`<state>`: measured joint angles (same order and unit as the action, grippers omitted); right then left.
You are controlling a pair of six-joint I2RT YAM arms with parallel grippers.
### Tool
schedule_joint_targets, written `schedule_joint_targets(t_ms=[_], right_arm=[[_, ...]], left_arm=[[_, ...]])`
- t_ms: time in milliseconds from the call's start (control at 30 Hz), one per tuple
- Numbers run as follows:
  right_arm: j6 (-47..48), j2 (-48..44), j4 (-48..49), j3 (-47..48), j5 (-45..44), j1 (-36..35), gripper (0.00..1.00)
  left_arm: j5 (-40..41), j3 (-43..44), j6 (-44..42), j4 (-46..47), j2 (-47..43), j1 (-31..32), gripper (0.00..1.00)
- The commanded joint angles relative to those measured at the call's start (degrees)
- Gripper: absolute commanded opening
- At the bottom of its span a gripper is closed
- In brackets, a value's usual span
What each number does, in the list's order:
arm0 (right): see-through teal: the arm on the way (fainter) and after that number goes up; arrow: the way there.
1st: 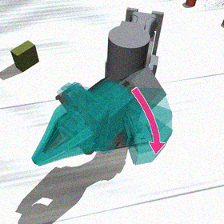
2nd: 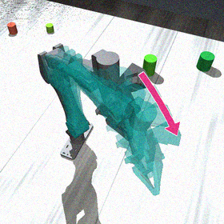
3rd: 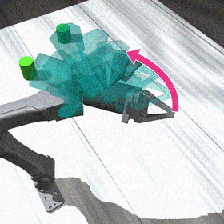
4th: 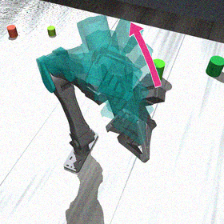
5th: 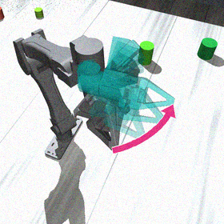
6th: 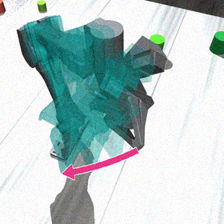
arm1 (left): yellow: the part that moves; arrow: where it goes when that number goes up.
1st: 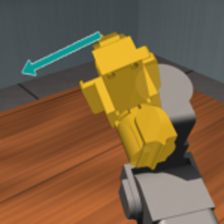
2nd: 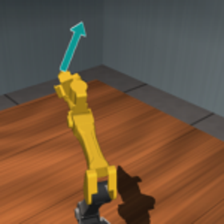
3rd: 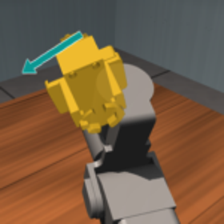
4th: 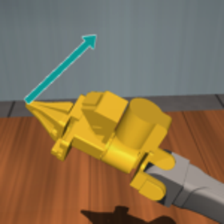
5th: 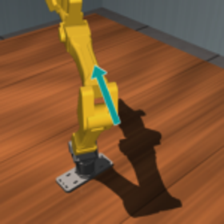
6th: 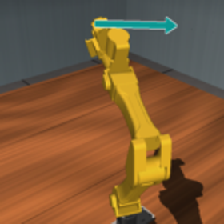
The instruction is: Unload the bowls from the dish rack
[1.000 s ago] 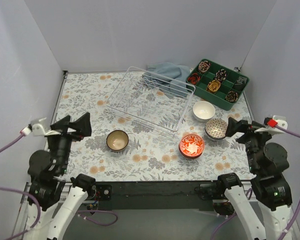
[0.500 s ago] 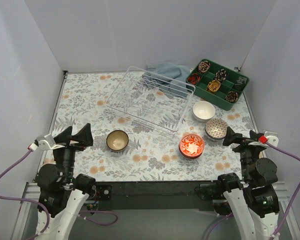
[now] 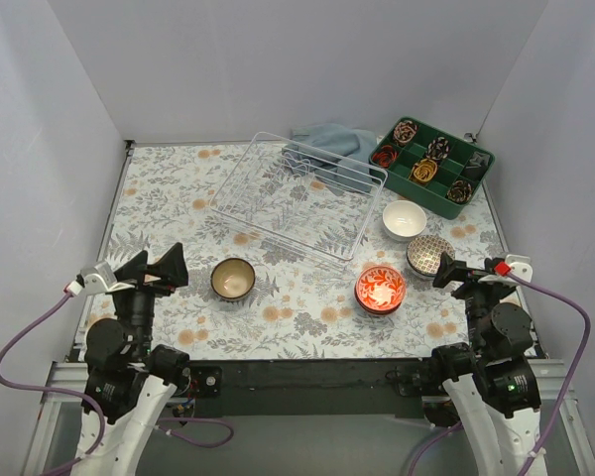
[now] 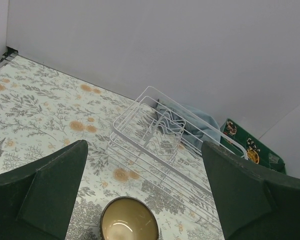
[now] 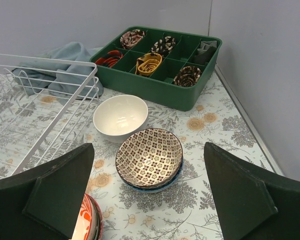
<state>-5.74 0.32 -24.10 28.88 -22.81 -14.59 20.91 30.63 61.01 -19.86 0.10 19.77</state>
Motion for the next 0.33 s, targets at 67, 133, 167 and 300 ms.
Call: schedule_joint_targets(t_ms=[67,133,167,300], right_arm=[[0.6,-9.4,4.0,-0.2,-0.3,0.2,0.98],[0.7,-9.1,4.1,-0.2,-0.1,0.2,0.99],[0.7,-8.8,4.1,-0.3,-0.1,0.2,0.99],[0.8,-8.4,4.1,-0.3,0.1,0.2,0.99]], left_arm=[[1.2,-1.2,0.2,1.6,-6.0,-0.1,0.98],[1.2,-1.5,0.1,1.8,-6.0,-0.1,0.98],[1.2,-1.5,0.0,2.0,-6.0,-0.1,0.98],[1.1,-1.7,-0.2,2.2,-6.0,-0.2,0.98]])
